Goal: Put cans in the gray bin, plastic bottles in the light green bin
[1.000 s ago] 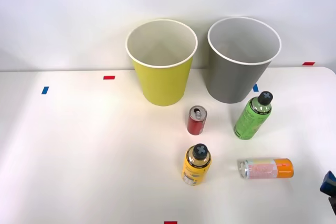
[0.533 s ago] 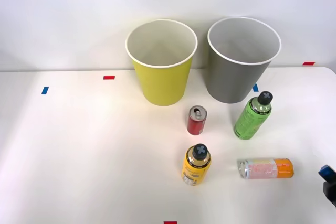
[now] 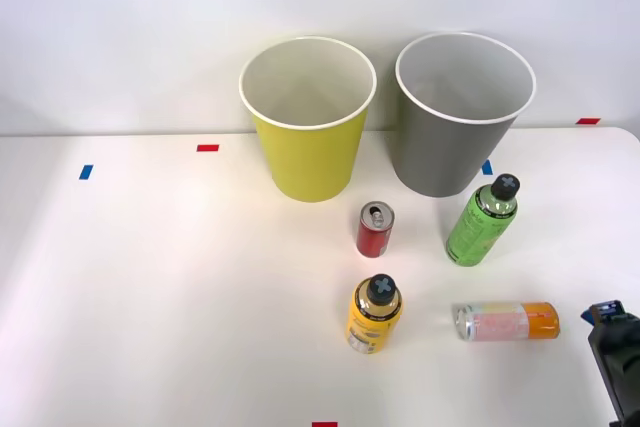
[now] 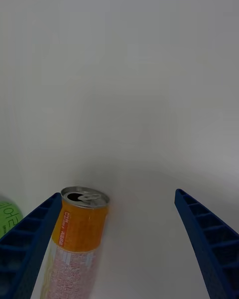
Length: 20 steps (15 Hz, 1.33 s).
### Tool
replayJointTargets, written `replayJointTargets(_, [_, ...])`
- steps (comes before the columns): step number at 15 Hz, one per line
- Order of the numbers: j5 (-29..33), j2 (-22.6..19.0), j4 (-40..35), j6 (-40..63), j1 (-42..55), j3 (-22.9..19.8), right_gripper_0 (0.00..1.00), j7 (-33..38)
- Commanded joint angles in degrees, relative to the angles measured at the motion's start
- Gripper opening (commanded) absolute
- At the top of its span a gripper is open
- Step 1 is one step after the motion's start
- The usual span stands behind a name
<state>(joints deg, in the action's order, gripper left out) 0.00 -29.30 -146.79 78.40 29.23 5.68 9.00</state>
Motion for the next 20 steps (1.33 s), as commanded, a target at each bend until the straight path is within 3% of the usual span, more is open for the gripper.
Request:
replayJointTargets(1, [-4.3,-3.3,0.0,1.8,-3.7,2.0,0.78,8.8])
replayJointTargets(7, [-6.2,-8.8,4.1,2.0,-8.3,6.2,0.78,12.7])
replayJointTargets(8, [-6.1,-9.5,4.6,2.0,-9.1,7.0,0.84,12.8])
replayJointTargets(9, [-6.1,-10.3,4.6,2.0,-10.0,8.0,1.0,12.8])
replayJointTargets(14, [-6.9,-12.1,4.6,2.7,-12.7,10.7,1.0,14.5])
replayJointTargets(17, [-9.2,-11.8,4.9,8.3,-16.0,10.7,1.0,15.8])
replayJointTargets(20, [-13.9,-11.2,10.6,8.7,-20.4,10.8,1.0,16.9])
